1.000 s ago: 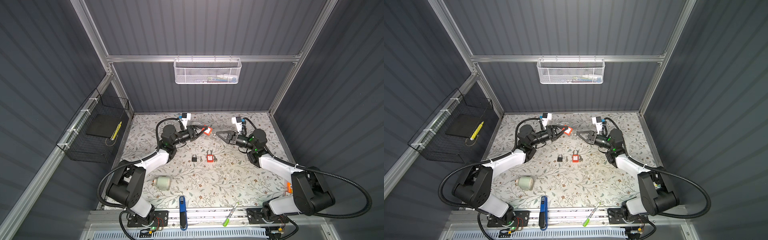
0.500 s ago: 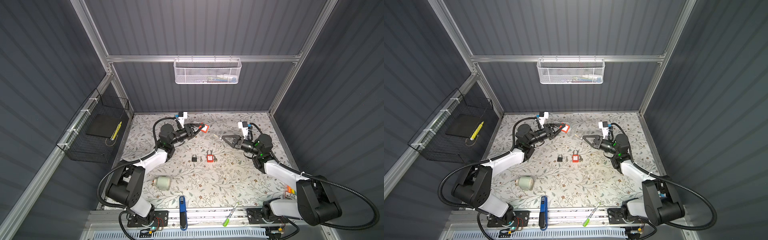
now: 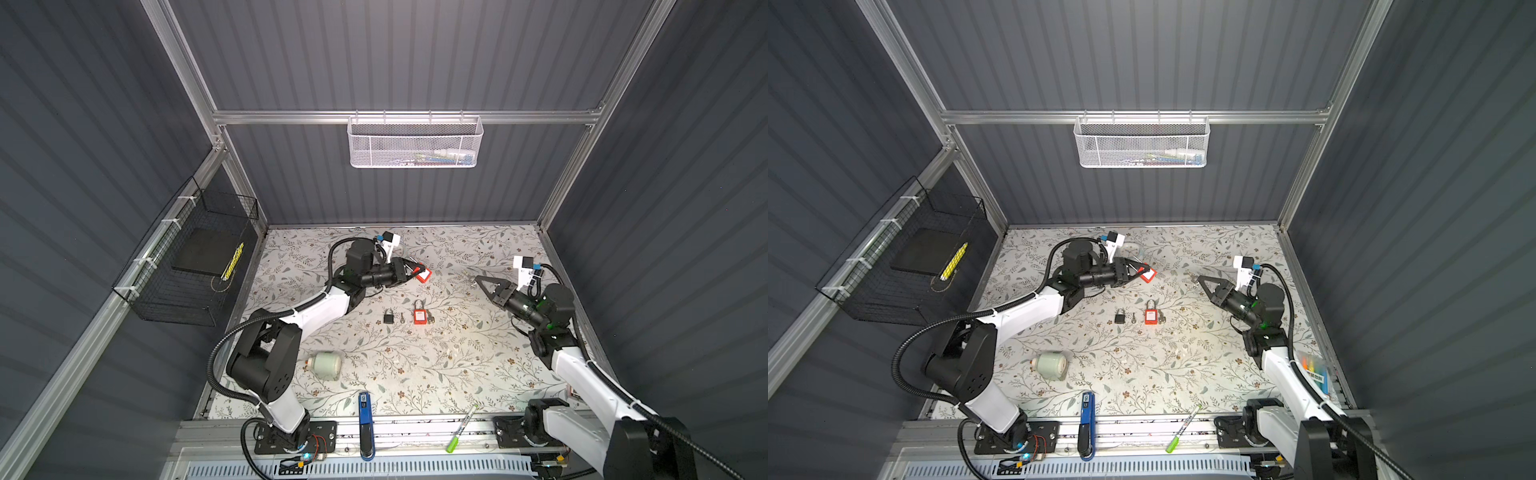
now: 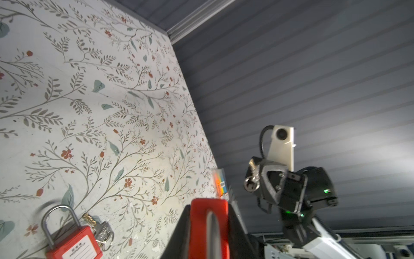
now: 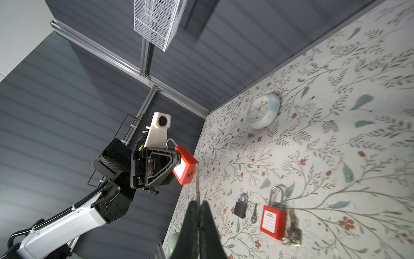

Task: Lock with the key

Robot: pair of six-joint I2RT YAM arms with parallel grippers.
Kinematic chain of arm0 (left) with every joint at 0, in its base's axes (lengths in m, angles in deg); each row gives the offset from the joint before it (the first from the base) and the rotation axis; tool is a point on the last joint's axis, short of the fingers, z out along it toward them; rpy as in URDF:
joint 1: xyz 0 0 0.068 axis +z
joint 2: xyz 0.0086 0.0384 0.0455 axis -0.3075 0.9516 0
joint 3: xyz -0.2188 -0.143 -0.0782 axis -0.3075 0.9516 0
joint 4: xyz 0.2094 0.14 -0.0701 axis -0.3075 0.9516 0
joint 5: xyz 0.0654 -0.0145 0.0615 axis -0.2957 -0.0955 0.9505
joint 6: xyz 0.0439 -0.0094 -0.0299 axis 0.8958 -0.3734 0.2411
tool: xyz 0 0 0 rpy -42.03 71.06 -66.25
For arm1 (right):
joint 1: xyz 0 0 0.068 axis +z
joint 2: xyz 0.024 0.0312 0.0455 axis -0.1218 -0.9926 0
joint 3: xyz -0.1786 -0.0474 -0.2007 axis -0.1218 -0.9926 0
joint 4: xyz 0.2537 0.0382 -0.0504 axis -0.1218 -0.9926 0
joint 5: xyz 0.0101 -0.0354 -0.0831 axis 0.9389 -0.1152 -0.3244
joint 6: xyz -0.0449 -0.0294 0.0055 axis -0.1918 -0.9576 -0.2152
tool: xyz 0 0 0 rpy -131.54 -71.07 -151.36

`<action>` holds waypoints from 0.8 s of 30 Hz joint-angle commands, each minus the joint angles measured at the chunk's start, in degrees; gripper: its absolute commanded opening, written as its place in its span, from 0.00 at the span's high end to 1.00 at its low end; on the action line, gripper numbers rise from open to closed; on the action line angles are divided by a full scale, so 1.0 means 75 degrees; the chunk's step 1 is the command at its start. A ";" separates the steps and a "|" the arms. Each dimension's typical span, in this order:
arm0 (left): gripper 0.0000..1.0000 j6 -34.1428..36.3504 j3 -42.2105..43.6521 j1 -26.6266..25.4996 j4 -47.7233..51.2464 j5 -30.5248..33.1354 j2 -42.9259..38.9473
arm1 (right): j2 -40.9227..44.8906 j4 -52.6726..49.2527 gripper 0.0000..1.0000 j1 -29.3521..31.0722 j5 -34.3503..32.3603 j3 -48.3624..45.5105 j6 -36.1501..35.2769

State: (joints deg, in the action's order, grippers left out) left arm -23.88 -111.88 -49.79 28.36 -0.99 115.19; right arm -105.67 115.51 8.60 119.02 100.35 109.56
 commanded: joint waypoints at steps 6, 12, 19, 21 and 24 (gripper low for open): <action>1.00 0.2069 -0.1872 -0.0798 0.3134 -0.0067 0.1972 | 0.0673 -0.1482 1.00 -0.0400 -0.0363 0.0001 -0.0794; 1.00 0.2616 -0.3046 -0.1205 0.4084 0.0094 0.3067 | 0.0729 -0.1529 1.00 -0.0483 -0.0233 -0.0064 -0.0799; 1.00 0.2723 -0.3730 -0.1429 0.4391 0.0131 0.3948 | 0.0681 -0.1665 1.00 -0.0509 -0.0056 0.0014 -0.0851; 1.00 0.2724 -0.3871 -0.1461 0.4423 0.0115 0.4108 | 0.0685 -0.1762 1.00 -0.0527 -0.0024 0.0050 -0.0903; 1.00 0.2787 -0.4020 -0.1459 0.4540 0.0238 0.4248 | 0.0714 -0.1787 1.00 -0.0542 0.0007 0.0027 -0.0887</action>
State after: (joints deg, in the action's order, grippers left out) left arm -4.90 -139.47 -60.54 60.03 0.39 146.14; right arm -100.89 102.75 4.80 117.82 100.26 103.92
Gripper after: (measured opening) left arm 0.231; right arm 0.045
